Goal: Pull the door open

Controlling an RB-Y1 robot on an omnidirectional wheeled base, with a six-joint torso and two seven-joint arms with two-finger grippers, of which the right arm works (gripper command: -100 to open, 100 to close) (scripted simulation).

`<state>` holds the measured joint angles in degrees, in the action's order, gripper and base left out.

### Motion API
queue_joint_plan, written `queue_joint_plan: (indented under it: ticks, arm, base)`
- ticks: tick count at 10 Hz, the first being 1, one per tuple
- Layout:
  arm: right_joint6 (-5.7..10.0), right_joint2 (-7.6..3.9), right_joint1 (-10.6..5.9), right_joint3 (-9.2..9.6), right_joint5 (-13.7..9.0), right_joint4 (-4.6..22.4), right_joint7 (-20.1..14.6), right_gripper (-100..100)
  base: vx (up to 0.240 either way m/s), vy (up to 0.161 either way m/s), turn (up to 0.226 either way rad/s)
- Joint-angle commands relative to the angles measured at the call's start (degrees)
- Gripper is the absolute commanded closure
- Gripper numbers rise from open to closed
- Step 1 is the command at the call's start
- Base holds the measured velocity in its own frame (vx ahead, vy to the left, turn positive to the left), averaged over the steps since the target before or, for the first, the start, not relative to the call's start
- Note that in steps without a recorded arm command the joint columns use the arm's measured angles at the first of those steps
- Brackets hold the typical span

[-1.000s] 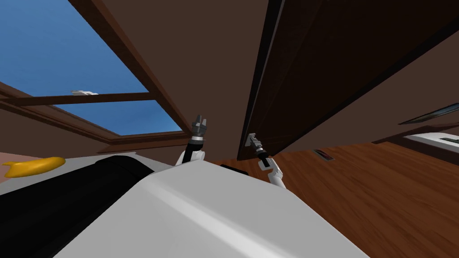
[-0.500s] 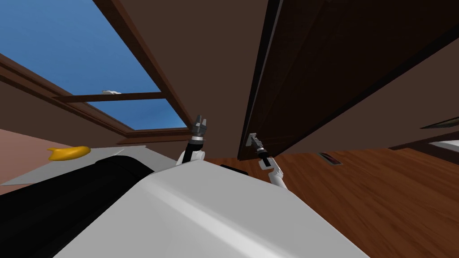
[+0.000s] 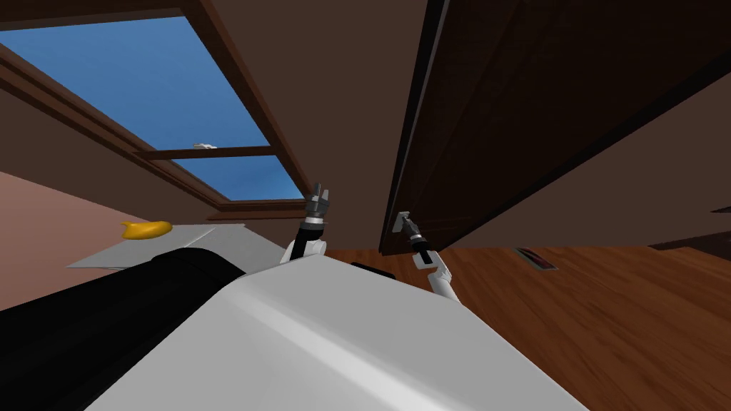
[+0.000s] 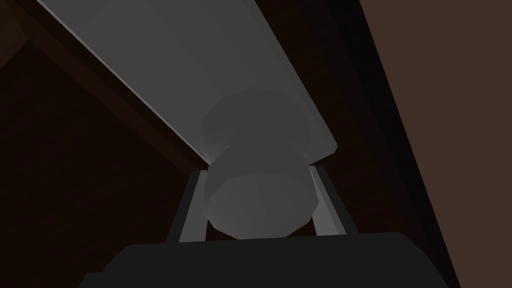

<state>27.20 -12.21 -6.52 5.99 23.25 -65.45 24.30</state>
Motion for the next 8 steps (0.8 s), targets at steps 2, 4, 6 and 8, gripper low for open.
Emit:
queue_joint_plan:
  ticks: [2,4,6,8]
  arm:
    - [0.43,0.59,-0.05,1.0,-1.6,0.8,-3.0,100]
    - [0.41,0.35,-0.69,1.13,-4.8,1.6,-6.7,100]
    - [0.4,0.23,-1.0,1.19,-6.4,2.1,-9.5,100]
    - [0.39,0.11,-1.34,1.26,-8.2,2.5,-12.0,100]
  base:
    - [-0.045,-0.029,0.063]
    - [-0.064,-0.045,0.127]
    - [-0.058,-0.044,0.096]
    - [-0.05,-0.018,0.062]
